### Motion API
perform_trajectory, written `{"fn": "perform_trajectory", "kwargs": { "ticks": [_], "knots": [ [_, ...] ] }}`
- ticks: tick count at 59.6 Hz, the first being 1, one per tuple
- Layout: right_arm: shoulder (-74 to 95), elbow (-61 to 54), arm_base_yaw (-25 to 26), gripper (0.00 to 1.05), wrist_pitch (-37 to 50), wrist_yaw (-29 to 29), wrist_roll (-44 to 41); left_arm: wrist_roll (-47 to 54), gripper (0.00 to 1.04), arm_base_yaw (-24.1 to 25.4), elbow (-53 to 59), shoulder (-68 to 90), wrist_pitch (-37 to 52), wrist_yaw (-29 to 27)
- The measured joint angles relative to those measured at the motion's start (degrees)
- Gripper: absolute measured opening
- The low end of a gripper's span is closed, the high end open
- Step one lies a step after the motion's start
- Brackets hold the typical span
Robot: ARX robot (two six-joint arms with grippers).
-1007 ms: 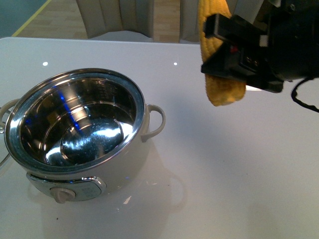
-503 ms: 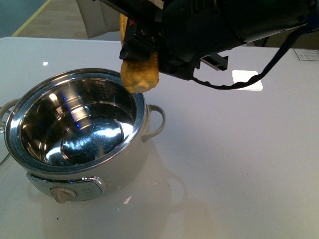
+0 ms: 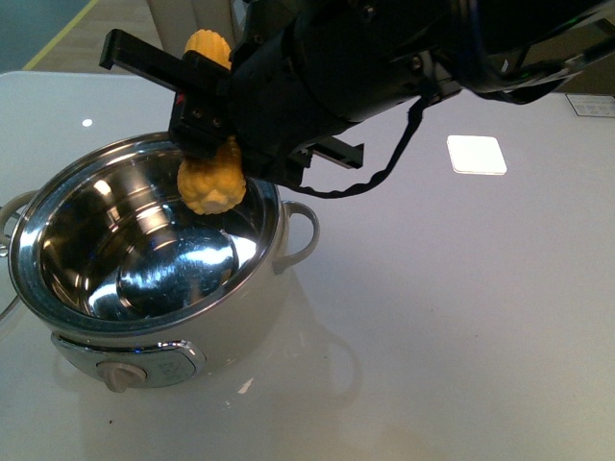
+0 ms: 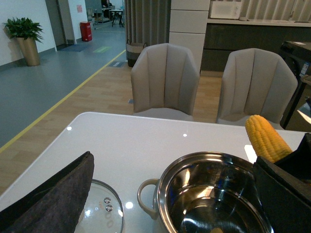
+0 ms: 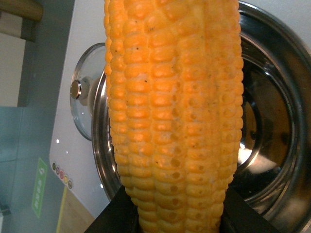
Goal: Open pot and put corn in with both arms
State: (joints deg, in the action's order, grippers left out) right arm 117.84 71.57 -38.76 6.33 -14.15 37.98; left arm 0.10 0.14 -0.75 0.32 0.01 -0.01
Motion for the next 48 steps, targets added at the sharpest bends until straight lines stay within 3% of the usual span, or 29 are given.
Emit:
{"fn": "perform_trajectory", "kwargs": {
  "ticks": [27, 32, 48],
  "knots": [
    [7.7, 7.4, -3.6, 0.23, -5.8, 1.0, 3.0, 0.0, 0.98, 0.0, 0.0, 0.0, 0.0, 0.0],
    [8.6, 7.6, -3.9, 0.42, -6.7, 1.7, 3.0, 0.0, 0.98, 0.0, 0.0, 0.0, 0.0, 0.0],
    [7.4, 5.4, -2.8, 0.84, -4.7, 2.1, 3.9, 0.0, 0.98, 0.0, 0.0, 0.0, 0.0, 0.0]
  ]
}}
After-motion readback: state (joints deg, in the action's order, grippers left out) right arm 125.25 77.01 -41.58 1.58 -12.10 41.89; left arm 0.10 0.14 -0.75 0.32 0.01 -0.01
